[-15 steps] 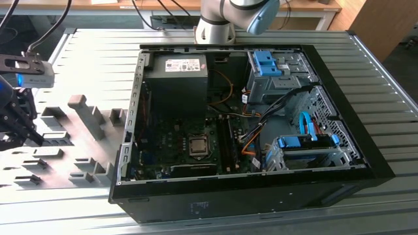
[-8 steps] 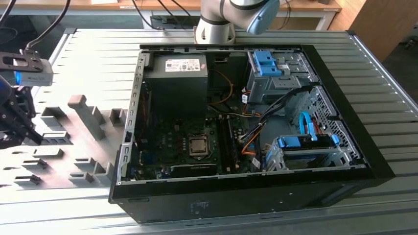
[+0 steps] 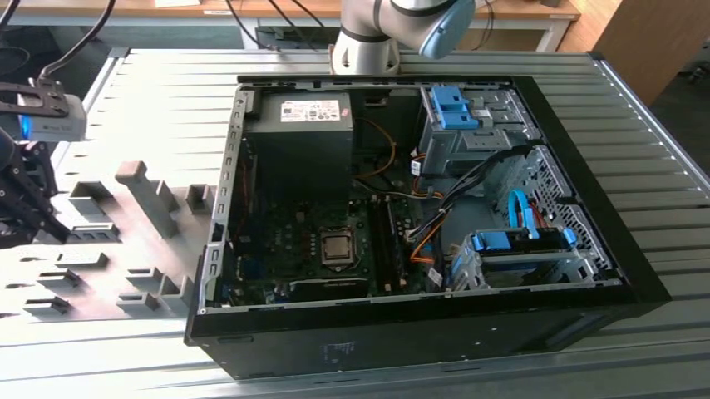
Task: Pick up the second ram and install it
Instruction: 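Pick up the second ram and move it above second insertion slot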
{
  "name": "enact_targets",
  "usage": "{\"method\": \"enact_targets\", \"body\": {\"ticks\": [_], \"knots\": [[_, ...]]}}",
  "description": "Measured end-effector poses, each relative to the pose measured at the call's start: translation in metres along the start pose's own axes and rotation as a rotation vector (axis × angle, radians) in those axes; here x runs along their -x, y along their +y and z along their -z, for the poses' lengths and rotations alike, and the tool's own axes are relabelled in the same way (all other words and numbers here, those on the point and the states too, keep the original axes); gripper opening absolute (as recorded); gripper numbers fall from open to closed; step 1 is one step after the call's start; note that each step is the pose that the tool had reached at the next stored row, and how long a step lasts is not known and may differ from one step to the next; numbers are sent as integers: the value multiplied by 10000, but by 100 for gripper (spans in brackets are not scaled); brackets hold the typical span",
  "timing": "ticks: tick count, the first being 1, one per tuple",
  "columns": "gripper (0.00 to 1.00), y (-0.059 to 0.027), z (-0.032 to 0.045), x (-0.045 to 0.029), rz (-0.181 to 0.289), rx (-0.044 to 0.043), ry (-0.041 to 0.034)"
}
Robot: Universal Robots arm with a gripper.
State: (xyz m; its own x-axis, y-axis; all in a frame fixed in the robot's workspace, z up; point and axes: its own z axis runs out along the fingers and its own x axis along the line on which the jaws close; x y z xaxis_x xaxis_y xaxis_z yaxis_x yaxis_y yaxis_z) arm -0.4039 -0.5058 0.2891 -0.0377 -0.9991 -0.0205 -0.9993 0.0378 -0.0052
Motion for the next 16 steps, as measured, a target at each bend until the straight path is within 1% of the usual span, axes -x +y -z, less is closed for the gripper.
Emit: {"method": "enact_targets", "body": {"ticks": [4,10,16], "knots": [[14,0,57,1,0,0,0],[14,-1,165,3,0,-1,0],[14,-1,304,6,0,-1,0]]}}
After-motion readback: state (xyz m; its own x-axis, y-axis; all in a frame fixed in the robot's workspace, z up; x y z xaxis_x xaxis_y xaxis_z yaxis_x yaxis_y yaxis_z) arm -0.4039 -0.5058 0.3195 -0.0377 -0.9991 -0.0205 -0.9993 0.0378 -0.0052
